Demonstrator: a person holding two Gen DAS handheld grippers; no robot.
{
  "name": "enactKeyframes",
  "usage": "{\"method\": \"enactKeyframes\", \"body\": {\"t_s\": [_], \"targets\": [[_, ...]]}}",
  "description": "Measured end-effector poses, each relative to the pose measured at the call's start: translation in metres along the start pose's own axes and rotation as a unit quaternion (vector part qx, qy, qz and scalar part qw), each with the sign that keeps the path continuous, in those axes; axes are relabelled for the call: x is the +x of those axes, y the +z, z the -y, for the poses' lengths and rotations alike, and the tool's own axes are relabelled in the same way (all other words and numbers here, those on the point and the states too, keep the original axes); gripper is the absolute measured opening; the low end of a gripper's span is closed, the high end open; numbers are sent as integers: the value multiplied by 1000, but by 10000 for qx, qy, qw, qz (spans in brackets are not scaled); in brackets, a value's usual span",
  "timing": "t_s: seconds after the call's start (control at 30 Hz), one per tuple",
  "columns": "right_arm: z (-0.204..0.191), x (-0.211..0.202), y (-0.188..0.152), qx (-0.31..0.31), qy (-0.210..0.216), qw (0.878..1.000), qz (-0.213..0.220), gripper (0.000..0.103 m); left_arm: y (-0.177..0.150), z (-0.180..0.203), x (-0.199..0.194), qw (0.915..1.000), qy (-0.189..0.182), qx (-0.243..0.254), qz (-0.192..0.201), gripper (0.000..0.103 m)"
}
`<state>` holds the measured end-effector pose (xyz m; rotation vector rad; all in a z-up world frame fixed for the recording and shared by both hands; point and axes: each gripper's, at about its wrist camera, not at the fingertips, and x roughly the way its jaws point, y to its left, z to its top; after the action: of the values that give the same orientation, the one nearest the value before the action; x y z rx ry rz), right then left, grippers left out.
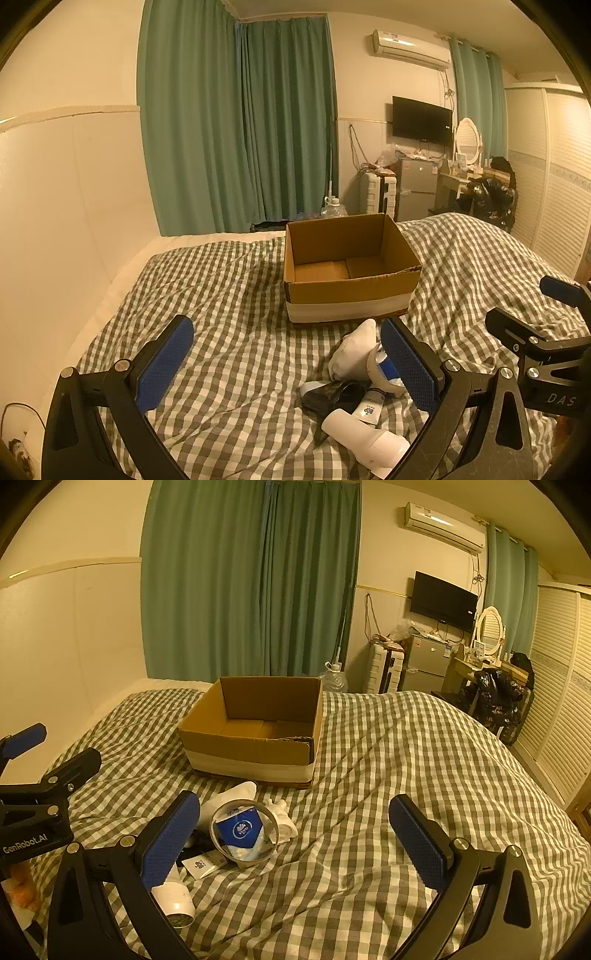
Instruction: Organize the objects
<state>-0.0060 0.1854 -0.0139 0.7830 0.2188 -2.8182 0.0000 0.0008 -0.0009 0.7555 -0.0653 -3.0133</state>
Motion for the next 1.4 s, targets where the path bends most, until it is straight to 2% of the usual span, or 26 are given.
{"method": "enactKeyframes", "body": {"t_s": [1.4], "targets": [[-6,4,-3,-202,260,9994,-55,103,-2,-5,4,9997,61,-186,-156,103]]}}
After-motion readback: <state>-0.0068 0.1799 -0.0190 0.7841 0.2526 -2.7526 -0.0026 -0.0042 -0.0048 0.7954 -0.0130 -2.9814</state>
